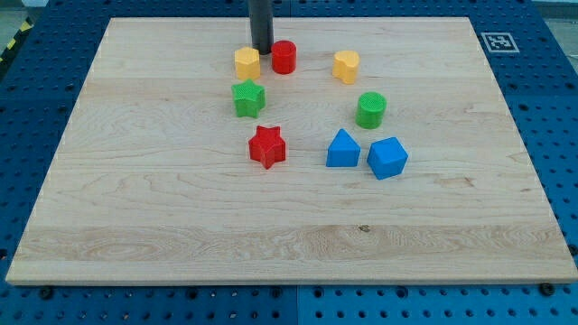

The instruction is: Slightly touch the blue triangle

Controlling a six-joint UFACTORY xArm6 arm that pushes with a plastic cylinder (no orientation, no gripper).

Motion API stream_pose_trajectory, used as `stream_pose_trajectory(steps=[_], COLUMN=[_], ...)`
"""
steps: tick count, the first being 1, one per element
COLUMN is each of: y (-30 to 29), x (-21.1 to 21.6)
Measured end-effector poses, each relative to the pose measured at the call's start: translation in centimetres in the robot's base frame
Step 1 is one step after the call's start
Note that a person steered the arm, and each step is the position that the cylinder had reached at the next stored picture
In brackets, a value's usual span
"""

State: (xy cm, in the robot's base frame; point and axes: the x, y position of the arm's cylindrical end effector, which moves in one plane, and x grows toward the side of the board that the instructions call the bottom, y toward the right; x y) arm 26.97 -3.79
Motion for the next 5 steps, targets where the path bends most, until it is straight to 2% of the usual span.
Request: stream_pose_trajectory(steps=[3,4,5], y=[5.7,6.2,8.2], x=[-0.4,-3.1,-4.0])
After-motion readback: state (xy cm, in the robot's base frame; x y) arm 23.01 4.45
